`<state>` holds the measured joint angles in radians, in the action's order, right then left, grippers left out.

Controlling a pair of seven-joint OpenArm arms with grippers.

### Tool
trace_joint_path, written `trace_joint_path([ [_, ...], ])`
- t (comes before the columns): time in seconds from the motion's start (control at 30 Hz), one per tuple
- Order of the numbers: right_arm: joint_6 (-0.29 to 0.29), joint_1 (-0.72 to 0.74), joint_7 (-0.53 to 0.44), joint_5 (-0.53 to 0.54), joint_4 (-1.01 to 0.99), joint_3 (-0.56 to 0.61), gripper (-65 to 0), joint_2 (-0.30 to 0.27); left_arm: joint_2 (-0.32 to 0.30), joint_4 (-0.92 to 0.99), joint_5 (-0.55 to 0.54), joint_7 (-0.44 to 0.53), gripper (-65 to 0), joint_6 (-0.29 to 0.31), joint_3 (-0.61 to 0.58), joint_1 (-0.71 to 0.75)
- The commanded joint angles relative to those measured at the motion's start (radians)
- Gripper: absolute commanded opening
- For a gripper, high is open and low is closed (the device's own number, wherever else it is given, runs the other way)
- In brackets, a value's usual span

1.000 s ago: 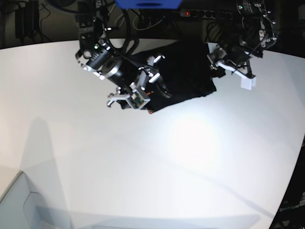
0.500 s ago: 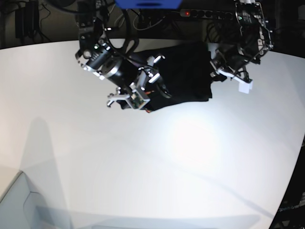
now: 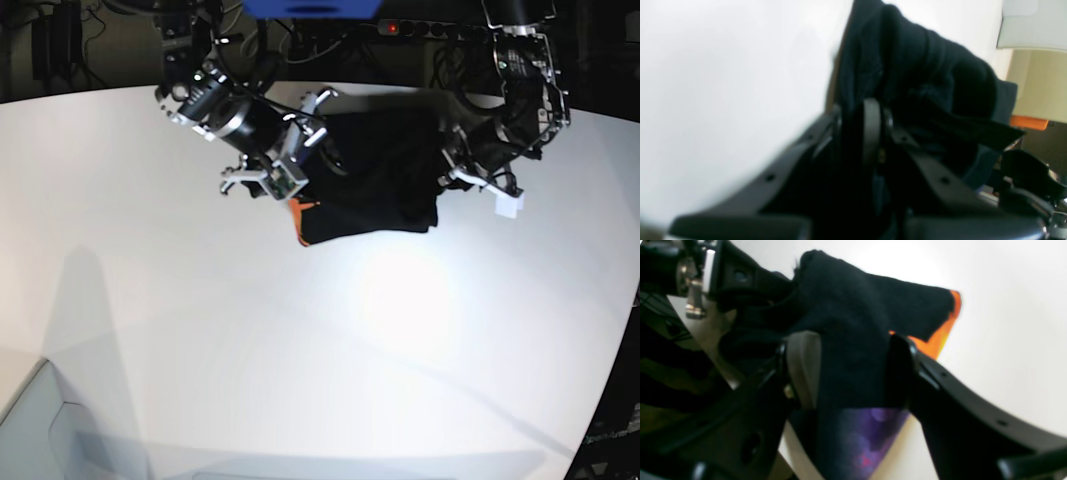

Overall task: Layout the t-shirt on the table in an organized manner, then fold the t-shirt properly
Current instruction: 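Press and tuck the folded bundle with both grippers, then push the folded bundle square with the left gripper while the right withdraws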

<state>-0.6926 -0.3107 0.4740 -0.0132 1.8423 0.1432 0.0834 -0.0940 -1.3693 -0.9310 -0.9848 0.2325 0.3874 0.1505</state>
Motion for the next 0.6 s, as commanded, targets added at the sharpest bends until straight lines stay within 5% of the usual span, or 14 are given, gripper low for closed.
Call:
trace_joint_path([
  [0.0,-0.006,0.012,-0.025,0.02,0.006,0.003,-35.2,0.006,0.007,0.004,0.033,-0.024,-65.0,-0.022,-0.015,0.002],
  [0.13,-0.006,0.049,-0.025,0.02,-0.031,-0.044,-37.5,0.009,0.007,0.004,0.12,-0.024,-65.0,-0.022,-0.034,-0.024],
  [0.4,-0.006,0.164,-0.025,0.02,-0.237,-0.112,-55.0,0.008,0.009,0.009,0.166,-0.023,-65.0,-0.022,-0.043,-0.047],
  [0.57,-0.006,0.203,-0.027,0.02,-0.349,-0.115,-55.7,0.006,0.009,0.012,0.166,-0.023,-65.0,-0.022,-0.043,-0.052],
])
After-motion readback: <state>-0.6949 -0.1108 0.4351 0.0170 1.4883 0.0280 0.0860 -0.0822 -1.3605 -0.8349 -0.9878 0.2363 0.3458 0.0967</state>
